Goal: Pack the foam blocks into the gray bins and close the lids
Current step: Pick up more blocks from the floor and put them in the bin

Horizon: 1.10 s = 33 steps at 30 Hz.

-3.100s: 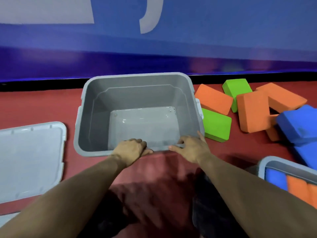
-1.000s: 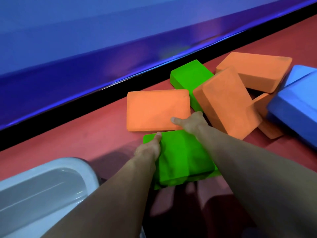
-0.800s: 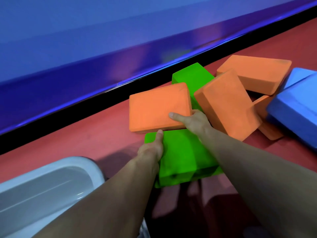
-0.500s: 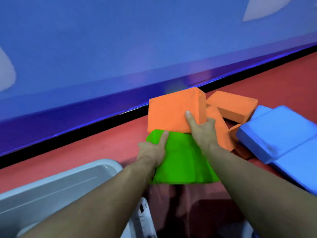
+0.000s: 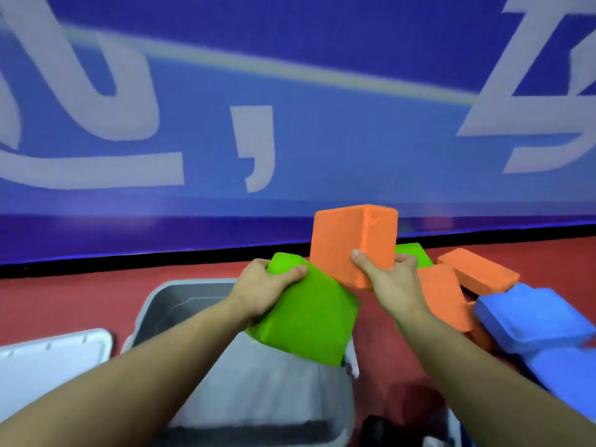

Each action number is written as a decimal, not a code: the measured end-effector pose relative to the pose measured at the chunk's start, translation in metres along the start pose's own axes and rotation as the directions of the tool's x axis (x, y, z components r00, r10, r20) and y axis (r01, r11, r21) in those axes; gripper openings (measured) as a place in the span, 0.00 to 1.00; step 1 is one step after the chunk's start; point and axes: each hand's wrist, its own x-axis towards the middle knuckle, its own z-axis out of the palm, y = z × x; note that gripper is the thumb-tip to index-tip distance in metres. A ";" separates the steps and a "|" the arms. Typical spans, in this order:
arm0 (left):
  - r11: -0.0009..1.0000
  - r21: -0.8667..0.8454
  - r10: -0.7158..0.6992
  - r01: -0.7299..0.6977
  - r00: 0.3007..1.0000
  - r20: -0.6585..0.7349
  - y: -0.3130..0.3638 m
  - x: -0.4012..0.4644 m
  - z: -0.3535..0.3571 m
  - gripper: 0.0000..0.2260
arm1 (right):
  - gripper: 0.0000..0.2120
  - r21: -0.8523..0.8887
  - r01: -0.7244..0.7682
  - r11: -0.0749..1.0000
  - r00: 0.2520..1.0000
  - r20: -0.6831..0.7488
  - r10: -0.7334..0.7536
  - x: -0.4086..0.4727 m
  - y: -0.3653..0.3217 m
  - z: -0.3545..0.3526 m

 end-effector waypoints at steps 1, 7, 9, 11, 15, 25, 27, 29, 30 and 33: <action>1.000 0.018 -0.011 0.011 1.000 -0.013 -0.015 -0.015 -0.020 0.17 | 0.39 -0.023 0.015 1.000 0.999 0.035 -0.015 -0.016 0.000 0.012; 0.978 0.013 -0.201 0.206 0.963 -0.177 -0.117 -0.061 -0.110 0.17 | 0.32 -0.183 0.031 0.983 0.979 0.204 0.007 -0.090 0.011 0.075; 0.967 0.016 -0.245 0.256 0.941 -0.231 -0.145 -0.067 -0.129 0.18 | 0.32 -0.230 0.002 0.973 0.971 0.234 0.053 -0.103 0.015 0.097; 0.951 0.035 -0.289 0.308 0.920 -0.266 -0.172 -0.064 -0.139 0.24 | 0.30 -0.273 -0.019 0.962 0.961 0.261 0.093 -0.111 0.018 0.115; 0.919 0.045 -0.361 0.391 0.884 -0.298 -0.211 -0.052 -0.143 0.36 | 0.38 -0.347 -0.071 0.935 0.939 0.294 0.180 -0.118 0.032 0.158; 0.840 0.374 -0.329 0.393 0.917 -0.223 -0.256 -0.025 -0.116 0.41 | 0.52 -0.419 -0.162 0.893 0.907 0.294 0.302 -0.090 0.095 0.247; 0.816 0.418 -0.335 0.400 0.915 -0.223 -0.265 -0.022 -0.107 0.39 | 0.51 -0.388 -0.181 0.904 0.899 0.308 0.312 -0.089 0.088 0.258; 0.804 0.423 -0.353 0.418 0.908 -0.227 -0.275 -0.021 -0.099 0.38 | 0.52 -0.369 -0.176 0.913 0.906 0.301 0.297 -0.091 0.076 0.269; 0.801 0.418 -0.361 0.428 0.903 -0.232 -0.279 -0.021 -0.096 0.38 | 0.51 -0.363 -0.175 0.915 0.907 0.302 0.293 -0.092 0.072 0.274; 0.788 0.432 -0.383 0.439 0.898 -0.215 -0.285 -0.018 -0.093 0.38 | 0.41 -0.400 -0.164 0.902 0.900 0.313 0.302 -0.093 0.067 0.287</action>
